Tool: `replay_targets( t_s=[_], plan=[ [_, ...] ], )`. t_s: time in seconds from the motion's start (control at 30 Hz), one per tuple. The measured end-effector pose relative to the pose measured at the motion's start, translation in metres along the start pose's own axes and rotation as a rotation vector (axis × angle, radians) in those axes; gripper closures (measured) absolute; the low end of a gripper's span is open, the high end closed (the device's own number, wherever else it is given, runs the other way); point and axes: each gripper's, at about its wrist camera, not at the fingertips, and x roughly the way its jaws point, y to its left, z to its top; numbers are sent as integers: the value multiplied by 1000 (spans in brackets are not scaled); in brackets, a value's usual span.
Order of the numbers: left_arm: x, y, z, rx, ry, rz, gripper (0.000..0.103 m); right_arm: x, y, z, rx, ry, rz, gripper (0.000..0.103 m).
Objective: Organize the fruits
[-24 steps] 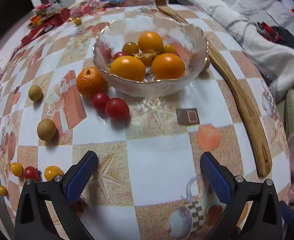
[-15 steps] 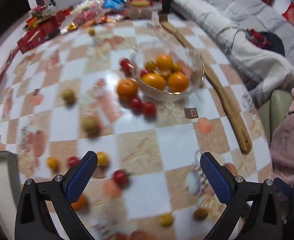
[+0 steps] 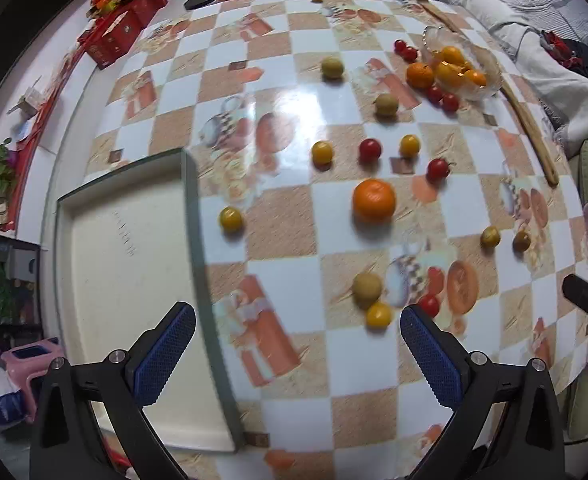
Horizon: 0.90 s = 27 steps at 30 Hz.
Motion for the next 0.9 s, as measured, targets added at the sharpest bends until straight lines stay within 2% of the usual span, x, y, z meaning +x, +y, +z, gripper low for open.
replay_targets(
  t_s=[0.27, 0.37, 0.9],
  plan=[
    [-21, 23, 8, 28, 46, -16, 0, -19, 23, 0, -39, 54, 22, 0],
    [-23, 30, 10, 20, 52, -43, 0, -22, 23, -1, -29, 63, 35, 0],
    [-30, 24, 13, 34, 45, -56, 0, -27, 27, 1, -32, 63, 28, 0]
  ],
)
